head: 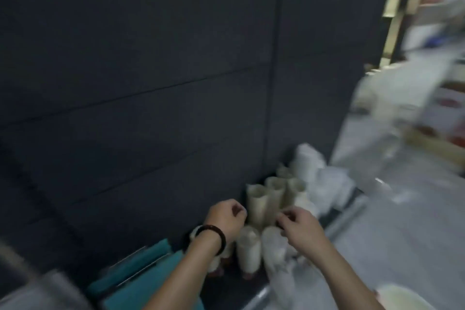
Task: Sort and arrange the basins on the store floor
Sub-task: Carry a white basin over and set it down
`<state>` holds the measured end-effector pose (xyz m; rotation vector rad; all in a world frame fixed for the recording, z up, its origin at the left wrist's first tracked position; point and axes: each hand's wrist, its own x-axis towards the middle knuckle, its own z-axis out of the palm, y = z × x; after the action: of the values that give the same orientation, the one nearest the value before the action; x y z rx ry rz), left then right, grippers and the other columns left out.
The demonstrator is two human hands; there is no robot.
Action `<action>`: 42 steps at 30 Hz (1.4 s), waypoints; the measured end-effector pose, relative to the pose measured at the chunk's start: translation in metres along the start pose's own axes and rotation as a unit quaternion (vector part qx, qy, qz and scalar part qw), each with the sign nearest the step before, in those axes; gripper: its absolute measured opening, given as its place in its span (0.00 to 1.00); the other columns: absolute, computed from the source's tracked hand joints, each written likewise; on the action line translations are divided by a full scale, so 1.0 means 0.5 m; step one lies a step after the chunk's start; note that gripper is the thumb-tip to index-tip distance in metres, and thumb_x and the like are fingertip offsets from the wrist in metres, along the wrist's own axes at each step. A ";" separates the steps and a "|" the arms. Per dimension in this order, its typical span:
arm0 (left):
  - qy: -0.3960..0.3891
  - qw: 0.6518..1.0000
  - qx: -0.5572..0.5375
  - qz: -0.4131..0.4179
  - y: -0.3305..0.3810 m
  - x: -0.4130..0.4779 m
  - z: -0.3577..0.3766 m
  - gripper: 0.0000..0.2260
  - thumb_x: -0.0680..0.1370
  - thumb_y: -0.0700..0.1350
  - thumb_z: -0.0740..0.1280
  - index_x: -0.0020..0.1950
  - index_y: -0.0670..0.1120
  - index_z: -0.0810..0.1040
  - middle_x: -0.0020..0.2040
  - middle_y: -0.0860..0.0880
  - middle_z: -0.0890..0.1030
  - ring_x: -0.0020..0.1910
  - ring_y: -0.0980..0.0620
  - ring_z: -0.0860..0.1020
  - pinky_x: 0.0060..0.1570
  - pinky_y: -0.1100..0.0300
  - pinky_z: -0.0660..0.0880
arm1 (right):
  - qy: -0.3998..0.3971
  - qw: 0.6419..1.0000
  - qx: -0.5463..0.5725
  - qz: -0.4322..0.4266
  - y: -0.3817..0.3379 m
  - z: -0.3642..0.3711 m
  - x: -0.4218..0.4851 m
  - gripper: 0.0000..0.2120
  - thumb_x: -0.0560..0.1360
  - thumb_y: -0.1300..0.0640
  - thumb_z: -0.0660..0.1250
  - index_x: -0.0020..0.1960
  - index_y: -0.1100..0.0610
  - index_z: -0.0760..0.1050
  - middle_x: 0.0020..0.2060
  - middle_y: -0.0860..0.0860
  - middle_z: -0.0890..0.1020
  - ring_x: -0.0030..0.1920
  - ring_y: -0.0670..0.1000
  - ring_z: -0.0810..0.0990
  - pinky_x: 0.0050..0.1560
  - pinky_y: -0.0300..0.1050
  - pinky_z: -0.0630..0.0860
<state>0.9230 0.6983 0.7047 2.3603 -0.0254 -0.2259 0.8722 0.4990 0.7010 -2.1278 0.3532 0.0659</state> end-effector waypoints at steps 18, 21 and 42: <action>-0.353 0.891 0.127 0.254 0.404 -0.026 0.639 0.05 0.79 0.50 0.67 0.50 0.52 0.82 0.46 0.54 0.83 0.45 0.53 0.81 0.50 0.54 0.82 | 0.292 0.884 0.118 0.345 0.530 -0.399 -0.253 0.09 0.76 0.43 0.66 0.46 0.48 0.79 0.52 0.52 0.85 0.53 0.56 0.85 0.60 0.60 0.81; -0.381 0.866 0.181 0.269 0.441 -0.047 0.734 0.05 0.80 0.51 0.67 0.52 0.53 0.81 0.48 0.55 0.82 0.47 0.55 0.80 0.50 0.56 0.80 | 0.274 0.884 0.091 0.368 0.610 -0.451 -0.273 0.12 0.79 0.44 0.65 0.54 0.51 0.80 0.54 0.52 0.83 0.53 0.56 0.84 0.59 0.58 0.81; -0.510 0.802 0.267 0.161 0.629 0.398 1.422 0.03 0.82 0.48 0.65 0.53 0.50 0.77 0.43 0.56 0.78 0.42 0.60 0.75 0.39 0.65 0.70 | 0.188 0.805 0.127 0.547 1.117 -0.685 0.117 0.12 0.84 0.48 0.63 0.63 0.53 0.76 0.54 0.51 0.83 0.50 0.50 0.84 0.53 0.44 0.80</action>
<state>1.0127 -0.0360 0.3930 2.3951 -1.1228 -1.4436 0.7433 -0.0841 0.4256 -1.4000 1.6925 0.2433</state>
